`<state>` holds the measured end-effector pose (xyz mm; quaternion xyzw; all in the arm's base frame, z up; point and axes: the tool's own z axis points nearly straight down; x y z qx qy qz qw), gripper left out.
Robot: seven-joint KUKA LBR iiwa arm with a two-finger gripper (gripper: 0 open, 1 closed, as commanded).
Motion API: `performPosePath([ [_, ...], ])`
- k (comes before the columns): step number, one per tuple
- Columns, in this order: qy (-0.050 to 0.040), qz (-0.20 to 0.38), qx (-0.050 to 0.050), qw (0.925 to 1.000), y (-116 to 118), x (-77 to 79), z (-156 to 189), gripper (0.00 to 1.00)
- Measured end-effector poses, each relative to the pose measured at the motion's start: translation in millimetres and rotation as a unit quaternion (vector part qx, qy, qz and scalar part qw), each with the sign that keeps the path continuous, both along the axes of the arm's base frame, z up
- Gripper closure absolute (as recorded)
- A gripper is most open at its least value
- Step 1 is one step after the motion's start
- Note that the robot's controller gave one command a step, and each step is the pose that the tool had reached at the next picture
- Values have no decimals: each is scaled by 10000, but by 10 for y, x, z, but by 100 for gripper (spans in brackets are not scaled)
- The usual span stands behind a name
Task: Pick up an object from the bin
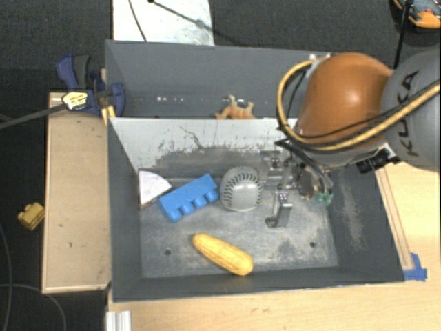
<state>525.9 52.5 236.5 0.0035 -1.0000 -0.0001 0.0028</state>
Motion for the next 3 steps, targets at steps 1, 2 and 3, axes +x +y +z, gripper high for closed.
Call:
performPosePath([
  [1,-42,-9,4,10000,-2,15,43,0],
  [2,-82,213,3,9997,88,115,-380,0],
  [3,-36,-92,2,10000,389,222,-732,0],
])
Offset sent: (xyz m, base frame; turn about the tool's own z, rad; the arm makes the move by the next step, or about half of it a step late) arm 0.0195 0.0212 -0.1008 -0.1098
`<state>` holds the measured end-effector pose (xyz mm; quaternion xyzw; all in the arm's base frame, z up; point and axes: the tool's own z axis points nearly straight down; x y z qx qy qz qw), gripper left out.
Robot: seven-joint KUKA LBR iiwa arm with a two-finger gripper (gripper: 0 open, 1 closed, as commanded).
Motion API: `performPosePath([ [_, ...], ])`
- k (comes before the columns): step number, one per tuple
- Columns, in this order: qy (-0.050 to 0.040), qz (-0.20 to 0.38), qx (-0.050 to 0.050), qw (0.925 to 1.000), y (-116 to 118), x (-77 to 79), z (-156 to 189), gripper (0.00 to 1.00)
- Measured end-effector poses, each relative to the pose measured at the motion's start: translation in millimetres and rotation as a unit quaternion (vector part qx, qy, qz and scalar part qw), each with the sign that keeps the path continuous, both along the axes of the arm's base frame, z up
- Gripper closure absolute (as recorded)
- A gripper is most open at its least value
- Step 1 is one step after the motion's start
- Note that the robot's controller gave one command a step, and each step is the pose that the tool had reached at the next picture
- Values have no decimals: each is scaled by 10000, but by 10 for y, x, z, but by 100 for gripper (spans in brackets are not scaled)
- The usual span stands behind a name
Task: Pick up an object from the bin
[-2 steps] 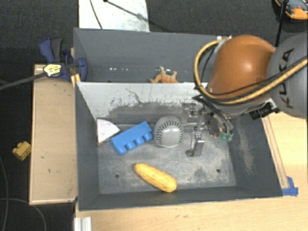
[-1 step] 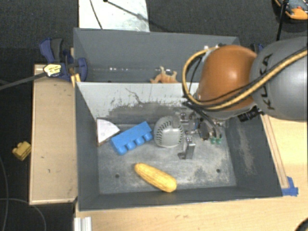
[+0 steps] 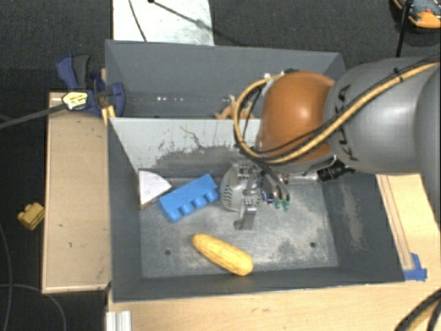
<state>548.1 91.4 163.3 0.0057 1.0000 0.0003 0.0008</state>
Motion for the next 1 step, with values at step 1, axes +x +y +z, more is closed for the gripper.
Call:
performPosePath([
  [1,0,-5,11,10000,36,-132,-119,0],
])
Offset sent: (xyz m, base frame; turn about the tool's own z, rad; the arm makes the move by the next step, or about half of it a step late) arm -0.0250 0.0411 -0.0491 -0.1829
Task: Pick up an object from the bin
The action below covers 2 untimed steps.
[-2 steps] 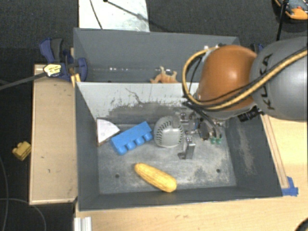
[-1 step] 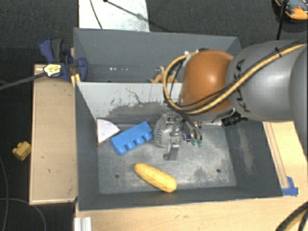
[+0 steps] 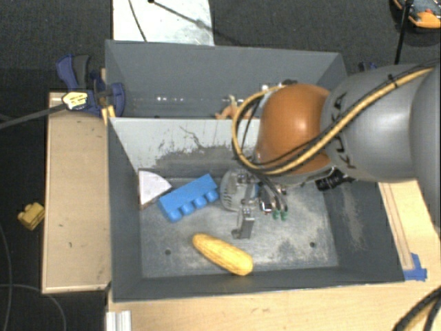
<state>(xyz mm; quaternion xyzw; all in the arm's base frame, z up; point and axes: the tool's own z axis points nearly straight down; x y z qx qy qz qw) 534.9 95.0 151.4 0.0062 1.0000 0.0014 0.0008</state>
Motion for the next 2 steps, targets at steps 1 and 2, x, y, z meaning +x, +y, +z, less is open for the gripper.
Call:
performPosePath([
  [1,-5,565,-20,9984,151,-58,-210,0],
  [2,-3,415,-6,9991,191,-126,-373,0],
])
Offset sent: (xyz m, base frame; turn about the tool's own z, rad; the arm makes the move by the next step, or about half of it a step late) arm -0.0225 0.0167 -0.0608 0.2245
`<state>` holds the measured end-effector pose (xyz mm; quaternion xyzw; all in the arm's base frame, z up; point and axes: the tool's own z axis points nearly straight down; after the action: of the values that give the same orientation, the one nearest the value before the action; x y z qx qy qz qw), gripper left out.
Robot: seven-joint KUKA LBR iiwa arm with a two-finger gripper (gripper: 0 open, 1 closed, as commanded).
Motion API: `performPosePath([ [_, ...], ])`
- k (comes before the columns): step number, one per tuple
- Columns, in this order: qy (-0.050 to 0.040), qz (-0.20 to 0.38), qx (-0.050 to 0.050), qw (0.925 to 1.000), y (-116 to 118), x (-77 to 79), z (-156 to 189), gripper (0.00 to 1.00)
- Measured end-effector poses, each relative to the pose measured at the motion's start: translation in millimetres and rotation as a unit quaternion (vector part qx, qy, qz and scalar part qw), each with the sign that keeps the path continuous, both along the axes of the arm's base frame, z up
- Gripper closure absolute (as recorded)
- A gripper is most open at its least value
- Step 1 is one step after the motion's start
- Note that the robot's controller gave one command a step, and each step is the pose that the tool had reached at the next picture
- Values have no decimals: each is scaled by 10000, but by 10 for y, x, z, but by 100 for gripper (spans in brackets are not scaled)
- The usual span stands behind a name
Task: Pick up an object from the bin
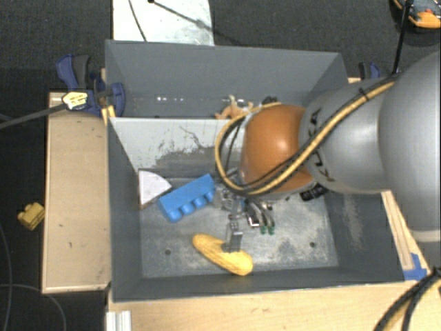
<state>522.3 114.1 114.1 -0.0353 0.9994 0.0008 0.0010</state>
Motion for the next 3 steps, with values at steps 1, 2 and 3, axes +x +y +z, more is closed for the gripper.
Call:
performPosePath([
  [1,5,-1363,-1,9907,-17,-127,-94,0],
  [2,-9,-760,3,9971,-44,-277,-243,0],
  [3,-43,2050,4,9787,-73,-313,-411,100],
])
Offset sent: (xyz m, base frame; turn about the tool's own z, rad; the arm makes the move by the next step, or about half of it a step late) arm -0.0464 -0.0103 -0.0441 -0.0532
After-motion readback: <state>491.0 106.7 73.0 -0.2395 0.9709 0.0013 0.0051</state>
